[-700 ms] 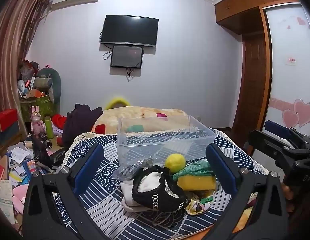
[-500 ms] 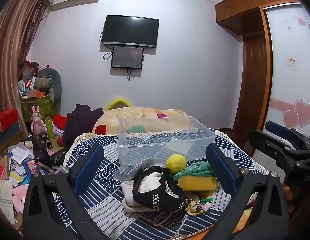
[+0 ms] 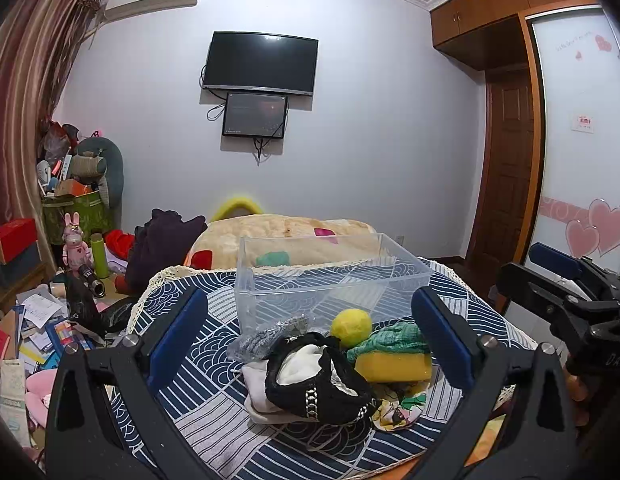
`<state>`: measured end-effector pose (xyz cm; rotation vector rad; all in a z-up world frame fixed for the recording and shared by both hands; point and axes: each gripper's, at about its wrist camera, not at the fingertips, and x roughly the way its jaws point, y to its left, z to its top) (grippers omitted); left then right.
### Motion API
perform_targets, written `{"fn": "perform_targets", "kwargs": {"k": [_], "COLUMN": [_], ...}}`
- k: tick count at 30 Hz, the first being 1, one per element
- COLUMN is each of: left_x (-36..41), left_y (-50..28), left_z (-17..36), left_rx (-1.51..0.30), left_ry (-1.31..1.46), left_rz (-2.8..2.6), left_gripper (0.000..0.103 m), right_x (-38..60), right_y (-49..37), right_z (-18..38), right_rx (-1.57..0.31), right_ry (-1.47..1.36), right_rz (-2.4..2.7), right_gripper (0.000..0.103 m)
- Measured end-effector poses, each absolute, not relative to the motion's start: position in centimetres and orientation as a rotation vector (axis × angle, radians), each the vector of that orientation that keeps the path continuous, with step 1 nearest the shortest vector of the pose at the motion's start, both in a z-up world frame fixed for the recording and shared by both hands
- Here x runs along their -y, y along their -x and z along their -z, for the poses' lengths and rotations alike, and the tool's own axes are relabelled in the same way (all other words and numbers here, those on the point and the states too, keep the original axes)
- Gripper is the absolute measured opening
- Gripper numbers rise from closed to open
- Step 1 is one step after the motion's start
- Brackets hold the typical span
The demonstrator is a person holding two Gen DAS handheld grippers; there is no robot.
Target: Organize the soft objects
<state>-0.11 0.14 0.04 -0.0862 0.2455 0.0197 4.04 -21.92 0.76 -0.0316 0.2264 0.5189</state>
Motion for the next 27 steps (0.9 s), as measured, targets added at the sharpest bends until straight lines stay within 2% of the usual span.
{"fn": "perform_targets", "kwargs": {"k": [27], "left_x": [-0.03], "left_y": [-0.10], "left_z": [-0.13], "left_rx": [-0.274], "left_ry": [0.111], "left_rz": [-0.002], "left_gripper": [0.103], "right_x": [22.15], "right_y": [-4.39], "right_z": [-0.46], "right_rx": [-0.237], "right_ry": [0.031], "right_rz": [-0.506], "right_gripper": [0.103]}}
